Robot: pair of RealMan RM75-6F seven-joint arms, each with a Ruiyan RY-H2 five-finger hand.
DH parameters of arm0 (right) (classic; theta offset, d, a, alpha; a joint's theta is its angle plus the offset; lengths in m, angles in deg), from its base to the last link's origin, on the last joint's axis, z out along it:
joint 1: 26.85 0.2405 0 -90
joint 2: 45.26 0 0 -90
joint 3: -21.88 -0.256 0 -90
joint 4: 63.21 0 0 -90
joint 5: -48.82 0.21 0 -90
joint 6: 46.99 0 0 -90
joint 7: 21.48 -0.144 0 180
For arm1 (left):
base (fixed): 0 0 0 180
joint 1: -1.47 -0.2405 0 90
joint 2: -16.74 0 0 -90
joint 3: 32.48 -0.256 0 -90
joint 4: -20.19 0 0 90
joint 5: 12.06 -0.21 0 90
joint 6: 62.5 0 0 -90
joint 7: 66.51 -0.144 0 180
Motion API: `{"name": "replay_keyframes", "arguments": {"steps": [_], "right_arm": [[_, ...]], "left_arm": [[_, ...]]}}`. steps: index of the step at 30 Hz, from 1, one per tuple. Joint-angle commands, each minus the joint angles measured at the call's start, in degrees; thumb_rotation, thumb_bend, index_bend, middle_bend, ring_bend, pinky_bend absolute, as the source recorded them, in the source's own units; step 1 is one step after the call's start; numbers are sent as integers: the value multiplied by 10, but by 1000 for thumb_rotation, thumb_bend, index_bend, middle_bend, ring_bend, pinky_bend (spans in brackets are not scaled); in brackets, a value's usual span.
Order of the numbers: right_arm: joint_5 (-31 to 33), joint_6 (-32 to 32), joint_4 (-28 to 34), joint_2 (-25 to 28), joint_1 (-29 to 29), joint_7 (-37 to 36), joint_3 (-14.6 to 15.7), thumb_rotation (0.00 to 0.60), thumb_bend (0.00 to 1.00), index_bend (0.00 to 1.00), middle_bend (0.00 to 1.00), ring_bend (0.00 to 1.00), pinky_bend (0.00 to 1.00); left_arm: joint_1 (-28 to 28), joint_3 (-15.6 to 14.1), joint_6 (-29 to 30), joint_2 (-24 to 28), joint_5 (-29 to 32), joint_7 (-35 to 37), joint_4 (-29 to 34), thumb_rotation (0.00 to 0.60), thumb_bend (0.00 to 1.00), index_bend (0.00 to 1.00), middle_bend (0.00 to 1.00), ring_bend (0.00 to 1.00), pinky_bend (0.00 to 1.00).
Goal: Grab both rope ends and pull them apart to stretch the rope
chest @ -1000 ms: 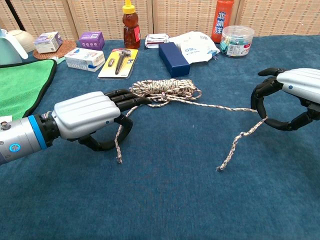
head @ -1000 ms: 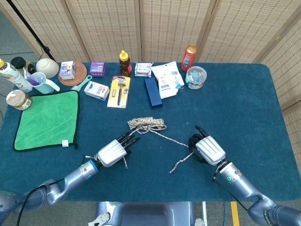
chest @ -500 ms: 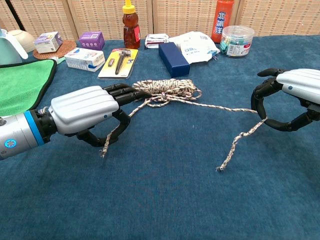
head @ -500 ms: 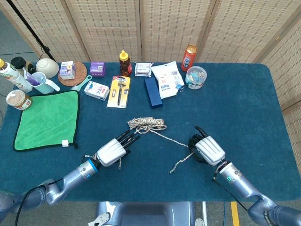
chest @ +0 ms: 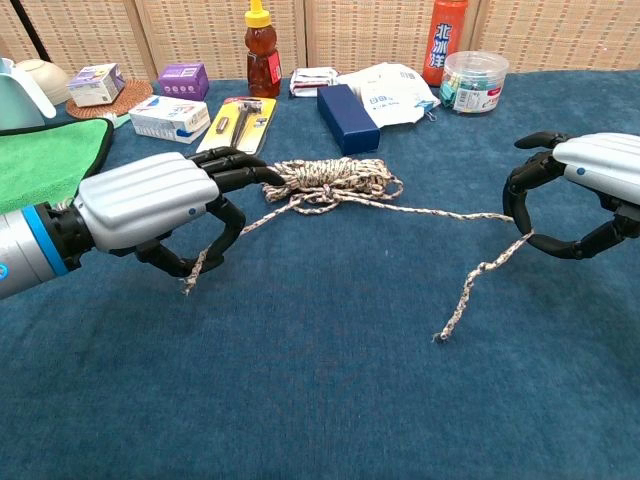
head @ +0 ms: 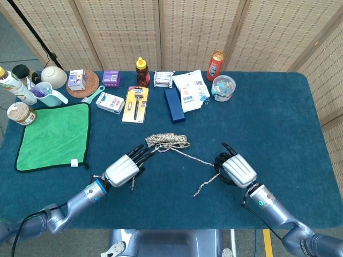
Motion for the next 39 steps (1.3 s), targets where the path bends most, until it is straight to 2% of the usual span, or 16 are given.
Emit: {"name": "replay_keyframes", "arguments": {"steps": [1,7,14,18,39], "right_arm": [[3,3,2,0,-3,3,-2,600,440,721,427,324,16],[9,12,7,6,-6,8,-11,600,443,722,430,328,17],[20,26,11,18,-9,9,-27,600,445,724,436,336,19],[28,30,13,29,-11,11,-35,600,446,727,439,339,25],[70,58,10,82,-32,11,-73,600,447,730,443,344,26]], "left_arm": [[-9,4,12,16,7,-4,12,600,512,746,135,8,0],[-24,16,31,46,23,-8,31,600,535,760,184,48,0],[-41,27,53,79,34,-13,42,600,580,814,331,190,5],[-48,34,64,95,38,-13,46,600,591,838,370,243,11],[-79,73,111,182,65,-13,73,600,590,840,373,231,11]]}}
